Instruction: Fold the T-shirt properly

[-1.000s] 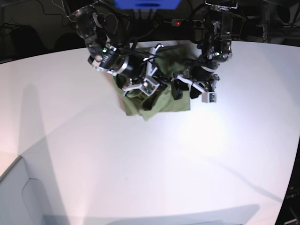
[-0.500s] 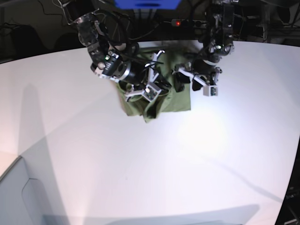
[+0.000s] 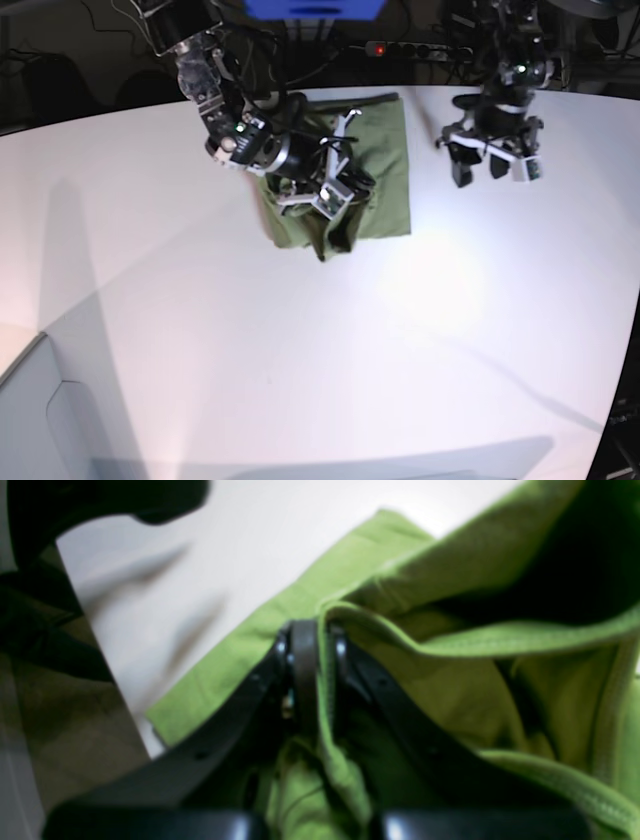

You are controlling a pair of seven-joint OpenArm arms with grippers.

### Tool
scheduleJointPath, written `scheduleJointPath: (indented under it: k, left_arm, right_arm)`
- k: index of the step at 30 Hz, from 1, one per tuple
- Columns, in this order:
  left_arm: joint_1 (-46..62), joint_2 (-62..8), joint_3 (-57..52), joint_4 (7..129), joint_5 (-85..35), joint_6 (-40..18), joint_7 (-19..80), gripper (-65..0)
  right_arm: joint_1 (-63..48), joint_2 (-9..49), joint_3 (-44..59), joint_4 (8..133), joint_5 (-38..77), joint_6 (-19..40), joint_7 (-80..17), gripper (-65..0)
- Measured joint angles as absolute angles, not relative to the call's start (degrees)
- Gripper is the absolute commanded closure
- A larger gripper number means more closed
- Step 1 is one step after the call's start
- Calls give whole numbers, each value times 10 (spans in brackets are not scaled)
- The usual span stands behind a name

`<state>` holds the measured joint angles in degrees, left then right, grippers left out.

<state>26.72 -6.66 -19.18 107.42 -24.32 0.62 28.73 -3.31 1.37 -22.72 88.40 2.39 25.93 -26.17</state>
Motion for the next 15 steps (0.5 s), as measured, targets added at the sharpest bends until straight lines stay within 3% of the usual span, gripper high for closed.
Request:
scheduleJointPath:
  k: [6,15]
  left_arm:
    - [278,-66,-236,1072,-244,3,286,-386]
    - [268,-62,-217,1023,-243,4,286,-386]
  right_arm:
    - [-22,3,-229,884,24,259,-262,-2]
    - [-23,1,-262,882,24,260,-232,-2]
